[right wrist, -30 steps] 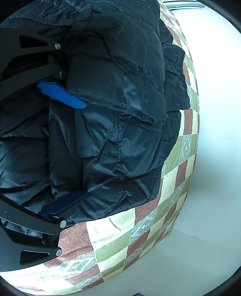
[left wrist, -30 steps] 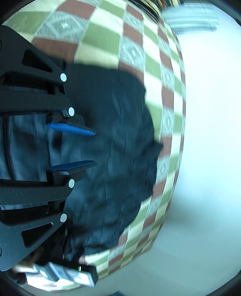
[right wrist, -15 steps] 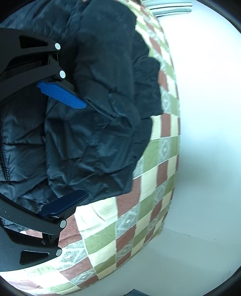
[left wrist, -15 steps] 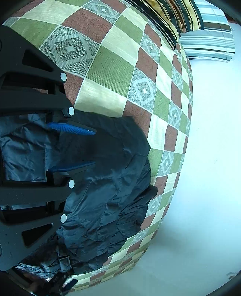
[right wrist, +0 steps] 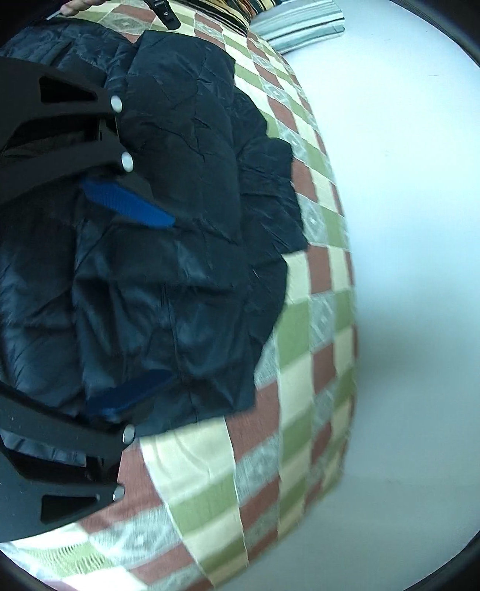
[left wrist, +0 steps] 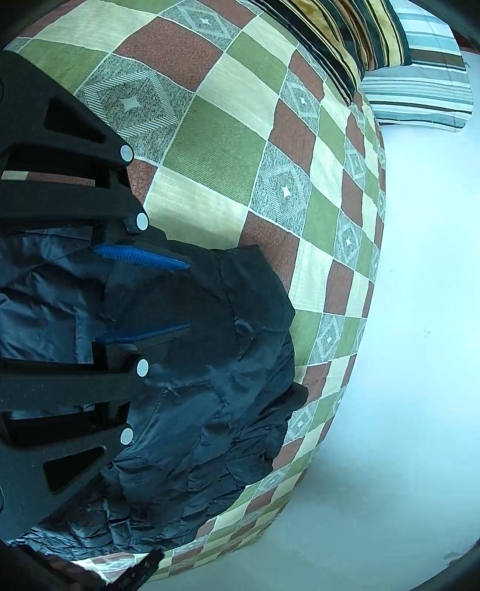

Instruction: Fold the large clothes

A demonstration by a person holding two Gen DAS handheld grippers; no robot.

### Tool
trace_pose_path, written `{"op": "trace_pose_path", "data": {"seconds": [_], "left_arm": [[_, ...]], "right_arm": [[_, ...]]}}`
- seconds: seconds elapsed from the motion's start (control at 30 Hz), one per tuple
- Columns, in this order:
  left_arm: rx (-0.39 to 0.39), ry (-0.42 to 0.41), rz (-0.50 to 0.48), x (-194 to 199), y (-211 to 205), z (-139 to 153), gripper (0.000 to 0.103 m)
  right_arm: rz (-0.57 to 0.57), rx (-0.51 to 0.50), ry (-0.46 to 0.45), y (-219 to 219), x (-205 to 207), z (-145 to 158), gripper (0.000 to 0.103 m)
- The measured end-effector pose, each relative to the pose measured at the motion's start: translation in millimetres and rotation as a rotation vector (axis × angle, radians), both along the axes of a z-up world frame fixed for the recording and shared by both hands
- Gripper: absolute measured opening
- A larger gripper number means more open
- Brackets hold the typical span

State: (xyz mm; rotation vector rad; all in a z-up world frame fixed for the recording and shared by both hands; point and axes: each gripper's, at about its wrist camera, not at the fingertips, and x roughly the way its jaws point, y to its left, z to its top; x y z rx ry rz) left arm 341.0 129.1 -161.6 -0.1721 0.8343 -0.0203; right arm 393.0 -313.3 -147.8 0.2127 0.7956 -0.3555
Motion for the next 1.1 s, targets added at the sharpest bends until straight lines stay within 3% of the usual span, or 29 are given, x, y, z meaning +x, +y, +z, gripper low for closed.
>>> {"op": "trace_pose_path", "data": {"seconds": [0.17, 0.2, 0.23, 0.27, 0.33, 0.4, 0.57, 0.7, 0.87, 1.1], "left_arm": [[0.017, 0.018, -0.004, 4, -2, -6, 0.030], [0.015, 0.020, -0.004, 4, -2, -7, 0.030], [0.017, 0.024, -0.004, 4, -1, -9, 0.030], [0.019, 0.026, -0.004, 5, -2, -9, 0.030], [0.022, 0.023, -0.005, 4, -1, -8, 0.030], [0.012, 0.008, -0.006, 4, -1, -3, 0.030], [0.015, -0.008, -0.038, 10, -13, 2, 0.037], [0.084, 0.016, -0.087, 26, -37, -9, 0.037], [0.172, 0.101, -0.101, 45, -52, -43, 0.037], [0.236, 0.107, -0.121, 49, -60, -58, 0.037]], "right_arm": [[0.044, 0.110, 0.074, 1, 37, -32, 0.068], [0.051, 0.125, 0.081, 3, 41, -37, 0.054], [0.062, 0.134, 0.086, 5, 43, -41, 0.032], [0.061, 0.129, 0.094, 8, 44, -44, 0.031], [0.073, 0.129, 0.077, 9, 42, -41, 0.015], [0.071, 0.126, 0.052, 7, 35, -33, 0.012], [0.015, 0.000, 0.032, -9, 14, -16, 0.010], [0.013, 0.023, 0.095, -23, 12, -34, 0.010], [0.031, 0.045, 0.143, -28, 23, -60, 0.012], [0.034, 0.064, 0.139, -31, 26, -68, 0.013]]}}
